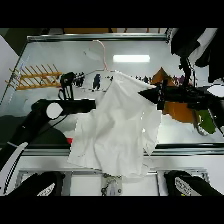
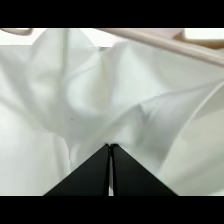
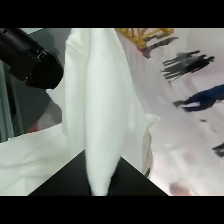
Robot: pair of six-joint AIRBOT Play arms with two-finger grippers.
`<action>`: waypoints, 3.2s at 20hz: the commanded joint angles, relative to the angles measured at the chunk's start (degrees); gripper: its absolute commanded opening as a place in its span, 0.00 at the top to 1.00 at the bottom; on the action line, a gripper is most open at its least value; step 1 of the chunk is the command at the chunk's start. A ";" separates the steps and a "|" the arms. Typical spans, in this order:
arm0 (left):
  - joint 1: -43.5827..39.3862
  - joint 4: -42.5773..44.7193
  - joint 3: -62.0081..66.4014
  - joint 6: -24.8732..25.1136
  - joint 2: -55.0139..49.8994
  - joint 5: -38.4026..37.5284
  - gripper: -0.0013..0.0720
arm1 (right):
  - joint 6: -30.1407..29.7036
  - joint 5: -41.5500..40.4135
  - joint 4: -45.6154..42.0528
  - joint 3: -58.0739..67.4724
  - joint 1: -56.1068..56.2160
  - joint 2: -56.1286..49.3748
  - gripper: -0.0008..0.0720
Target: Fold the clothes and pants, and hang the long-sleeved shirts on hangers.
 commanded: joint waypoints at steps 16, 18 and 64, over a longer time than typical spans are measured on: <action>-3.61 1.95 -1.81 -3.85 9.09 -7.96 0.20 | 1.66 -0.46 -2.97 0.02 5.20 0.90 0.97; -5.20 1.99 -3.65 -5.53 7.02 -6.97 0.20 | 1.66 -0.46 -2.97 0.02 5.20 0.90 0.97; 11.47 -5.42 10.93 2.10 -4.76 -12.85 0.96 | 23.47 -9.27 4.81 0.04 4.59 10.78 0.98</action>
